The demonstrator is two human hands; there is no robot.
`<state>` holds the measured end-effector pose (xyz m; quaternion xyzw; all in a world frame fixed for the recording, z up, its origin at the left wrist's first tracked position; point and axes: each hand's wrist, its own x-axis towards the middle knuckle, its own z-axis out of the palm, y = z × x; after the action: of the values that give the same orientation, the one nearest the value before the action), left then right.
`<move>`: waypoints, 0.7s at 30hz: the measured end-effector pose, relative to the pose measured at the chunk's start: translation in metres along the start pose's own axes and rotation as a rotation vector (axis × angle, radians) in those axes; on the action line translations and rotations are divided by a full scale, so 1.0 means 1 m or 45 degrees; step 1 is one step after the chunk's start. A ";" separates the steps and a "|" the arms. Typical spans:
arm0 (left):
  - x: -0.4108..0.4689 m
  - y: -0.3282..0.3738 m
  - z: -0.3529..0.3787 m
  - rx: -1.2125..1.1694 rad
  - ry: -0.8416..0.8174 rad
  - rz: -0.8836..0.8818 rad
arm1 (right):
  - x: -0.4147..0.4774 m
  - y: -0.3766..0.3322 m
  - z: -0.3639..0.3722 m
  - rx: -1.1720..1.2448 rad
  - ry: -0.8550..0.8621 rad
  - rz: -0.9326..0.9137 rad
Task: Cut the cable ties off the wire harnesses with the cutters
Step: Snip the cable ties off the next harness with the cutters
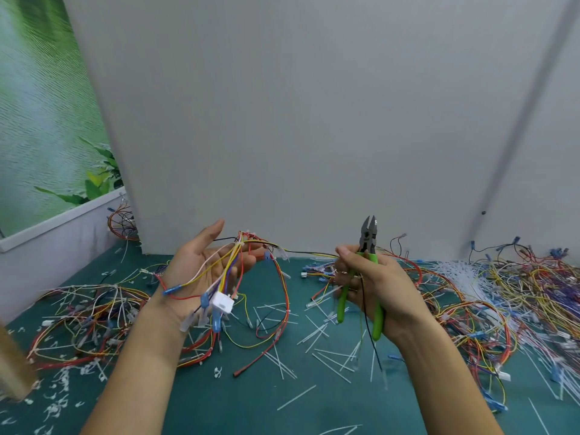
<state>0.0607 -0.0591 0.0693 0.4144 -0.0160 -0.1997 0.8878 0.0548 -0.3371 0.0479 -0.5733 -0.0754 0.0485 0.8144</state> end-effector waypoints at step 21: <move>0.013 -0.039 0.018 0.080 -0.222 0.541 | -0.005 -0.001 -0.003 -0.494 0.121 -0.367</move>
<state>0.0559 -0.1000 0.0503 0.4101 -0.1859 -0.0426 0.8919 0.0501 -0.3408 0.0474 -0.7039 -0.1260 -0.1107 0.6903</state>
